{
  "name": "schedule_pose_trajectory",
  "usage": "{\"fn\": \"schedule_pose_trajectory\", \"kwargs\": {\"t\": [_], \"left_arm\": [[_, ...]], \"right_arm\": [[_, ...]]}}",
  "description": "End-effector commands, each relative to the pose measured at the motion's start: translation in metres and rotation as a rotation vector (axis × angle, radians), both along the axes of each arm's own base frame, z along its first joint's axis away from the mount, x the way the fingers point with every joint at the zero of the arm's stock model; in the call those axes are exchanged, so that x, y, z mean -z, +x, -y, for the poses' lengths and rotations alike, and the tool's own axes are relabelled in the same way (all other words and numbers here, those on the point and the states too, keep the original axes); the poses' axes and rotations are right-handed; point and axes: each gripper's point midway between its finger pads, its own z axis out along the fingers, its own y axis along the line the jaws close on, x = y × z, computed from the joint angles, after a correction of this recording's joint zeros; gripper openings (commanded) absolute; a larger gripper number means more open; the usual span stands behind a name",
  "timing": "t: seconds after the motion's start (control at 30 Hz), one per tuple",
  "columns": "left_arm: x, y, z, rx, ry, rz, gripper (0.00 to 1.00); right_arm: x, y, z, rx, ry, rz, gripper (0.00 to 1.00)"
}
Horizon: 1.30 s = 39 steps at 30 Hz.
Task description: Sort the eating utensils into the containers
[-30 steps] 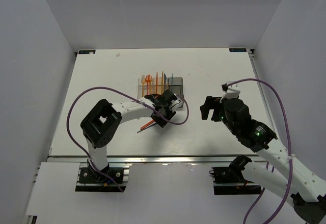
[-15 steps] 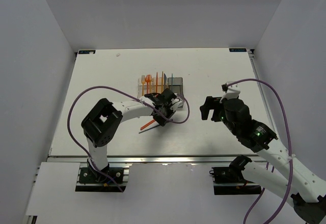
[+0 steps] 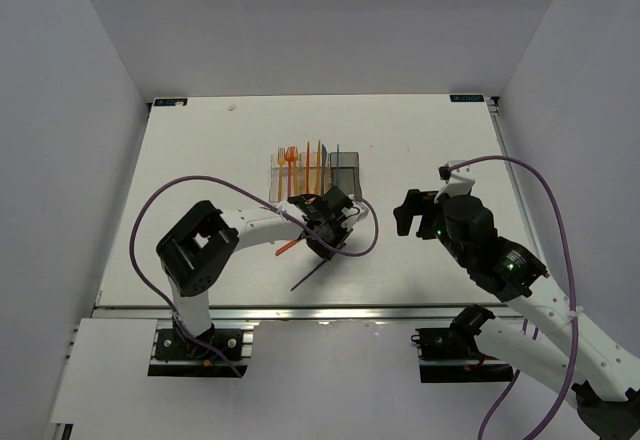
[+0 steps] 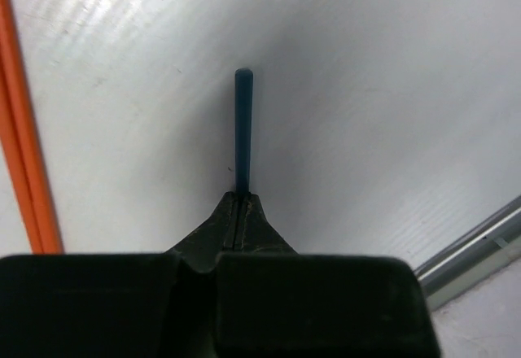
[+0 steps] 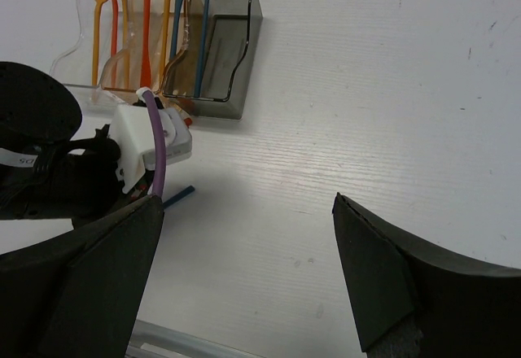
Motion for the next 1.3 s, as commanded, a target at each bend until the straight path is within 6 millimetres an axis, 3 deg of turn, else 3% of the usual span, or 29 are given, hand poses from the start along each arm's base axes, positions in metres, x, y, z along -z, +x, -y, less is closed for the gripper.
{"fn": "schedule_pose_trajectory", "kwargs": {"t": [0.0, 0.13, 0.17, 0.33, 0.5, 0.57, 0.67, 0.77, 0.83, 0.97, 1.07, 1.27], "left_arm": [[-0.024, -0.010, 0.004, 0.003, -0.047, -0.008, 0.00], [-0.080, 0.009, 0.022, -0.009, -0.161, 0.104, 0.00], [-0.080, 0.009, 0.022, -0.007, -0.161, 0.105, 0.00], [-0.127, 0.027, 0.035, -0.034, -0.257, 0.210, 0.00], [-0.190, 0.091, 0.042, -0.269, -0.351, 0.452, 0.00], [-0.219, 0.125, 0.052, -0.398, -0.433, 0.513, 0.00], [-0.244, 0.166, 0.068, -0.562, -0.545, 0.528, 0.00], [-0.255, 0.203, 0.064, -0.675, -0.570, 0.601, 0.00], [-0.254, 0.218, 0.063, -0.697, -0.589, 0.615, 0.00], [-0.233, 0.252, 0.055, -0.745, -0.596, 0.627, 0.00], [-0.220, 0.261, 0.052, -0.746, -0.599, 0.614, 0.00], [-0.181, 0.259, 0.053, -0.716, -0.569, 0.572, 0.00]], "right_arm": [[-0.011, 0.006, 0.000, 0.018, 0.018, 0.045, 0.89], [-0.013, 0.007, 0.004, 0.042, 0.019, 0.050, 0.89], [-0.013, 0.007, 0.005, 0.047, 0.018, 0.050, 0.89], [-0.019, 0.008, 0.013, 0.092, 0.027, 0.057, 0.89], [-0.051, 0.005, 0.027, 0.157, 0.108, 0.137, 0.89], [-0.057, 0.005, 0.028, 0.160, 0.113, 0.143, 0.89], [-0.060, 0.005, 0.029, 0.165, 0.099, 0.136, 0.89], [-0.060, 0.005, 0.029, 0.164, 0.092, 0.131, 0.89], [-0.061, 0.004, 0.031, 0.163, 0.083, 0.132, 0.89], [-0.060, 0.004, 0.033, 0.168, 0.072, 0.131, 0.89], [-0.056, 0.004, 0.033, 0.166, 0.056, 0.123, 0.89], [-0.048, 0.007, 0.033, 0.168, 0.022, 0.109, 0.89]]}}
